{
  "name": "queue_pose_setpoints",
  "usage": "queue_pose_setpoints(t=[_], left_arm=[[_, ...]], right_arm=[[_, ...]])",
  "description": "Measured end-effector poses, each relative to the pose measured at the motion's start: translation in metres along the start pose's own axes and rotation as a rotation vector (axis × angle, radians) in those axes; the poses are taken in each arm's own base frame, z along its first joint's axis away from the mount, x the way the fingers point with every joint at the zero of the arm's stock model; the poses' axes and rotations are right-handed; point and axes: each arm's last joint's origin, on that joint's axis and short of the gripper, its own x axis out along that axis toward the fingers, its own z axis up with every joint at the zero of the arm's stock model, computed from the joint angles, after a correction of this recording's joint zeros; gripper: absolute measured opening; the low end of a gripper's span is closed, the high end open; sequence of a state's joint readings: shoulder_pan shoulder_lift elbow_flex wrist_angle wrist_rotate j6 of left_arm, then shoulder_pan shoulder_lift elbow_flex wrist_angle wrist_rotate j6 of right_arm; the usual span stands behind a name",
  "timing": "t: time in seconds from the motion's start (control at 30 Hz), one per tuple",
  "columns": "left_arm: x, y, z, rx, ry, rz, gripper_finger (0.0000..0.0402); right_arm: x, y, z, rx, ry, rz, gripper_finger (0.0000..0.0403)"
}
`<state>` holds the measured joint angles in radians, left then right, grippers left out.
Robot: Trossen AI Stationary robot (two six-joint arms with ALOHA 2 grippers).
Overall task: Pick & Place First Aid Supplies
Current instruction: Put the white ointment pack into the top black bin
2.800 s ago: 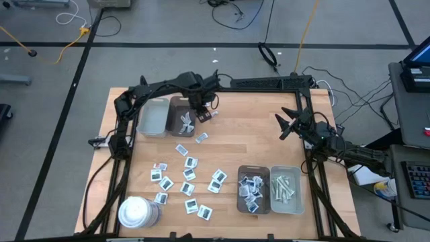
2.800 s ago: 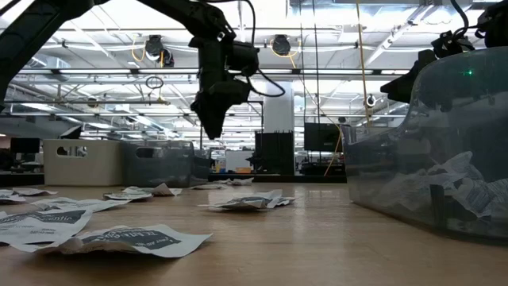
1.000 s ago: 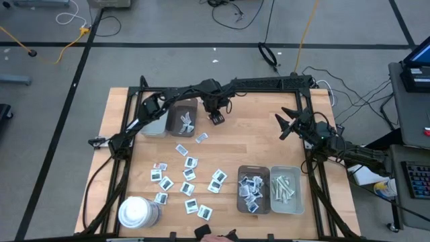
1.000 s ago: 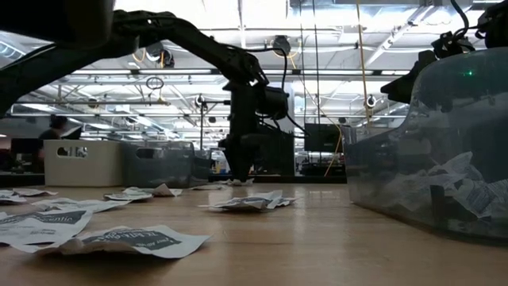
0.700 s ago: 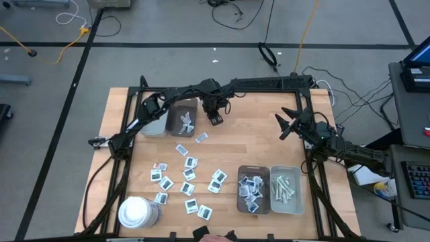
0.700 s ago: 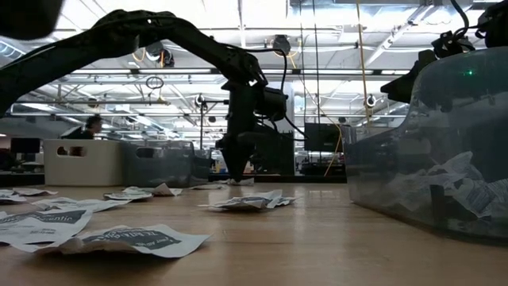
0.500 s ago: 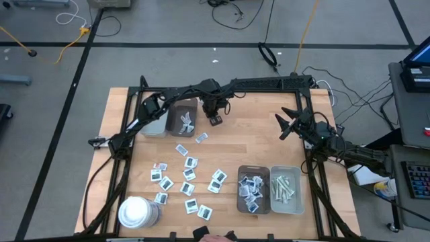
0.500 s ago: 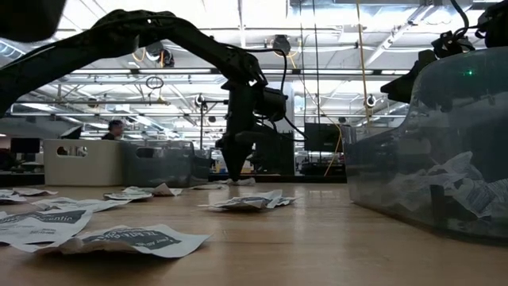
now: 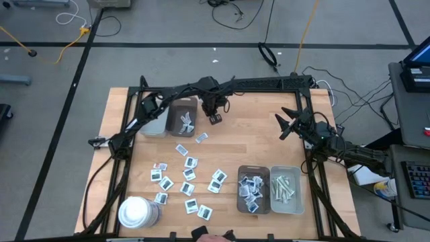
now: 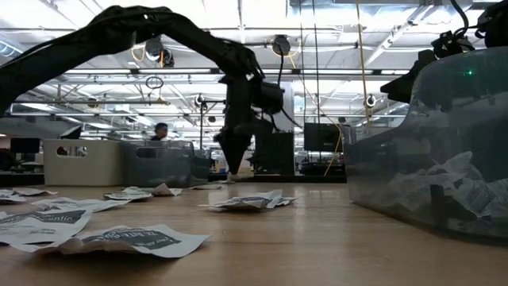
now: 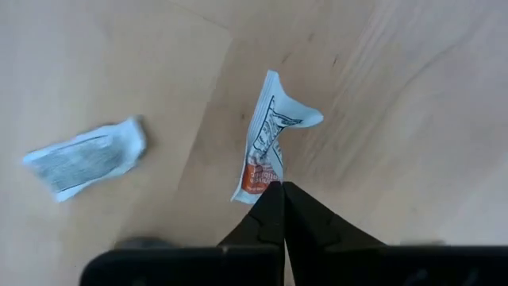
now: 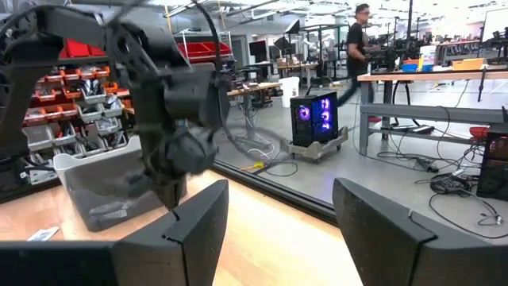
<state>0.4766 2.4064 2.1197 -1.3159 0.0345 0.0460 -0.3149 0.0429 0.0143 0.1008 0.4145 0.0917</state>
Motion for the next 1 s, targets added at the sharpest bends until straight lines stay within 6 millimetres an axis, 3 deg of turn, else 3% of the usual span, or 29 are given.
queue_pose_setpoints(t=[0.4,0.63,1.0], left_arm=[[-0.059,-0.004,-0.025,-0.013,-0.038,-0.029,0.0001],[-0.057,-0.002,-0.040,-0.102,0.020,-0.040,0.0000],[-0.064,0.010,-0.092,-0.329,0.005,-0.037,0.0000]], right_arm=[[0.000,0.000,0.000,0.000,0.000,-0.001,0.0220],[0.000,0.000,0.000,0.001,0.000,-0.001,0.0224],[0.000,0.000,0.000,0.000,0.001,0.000,0.0224]])
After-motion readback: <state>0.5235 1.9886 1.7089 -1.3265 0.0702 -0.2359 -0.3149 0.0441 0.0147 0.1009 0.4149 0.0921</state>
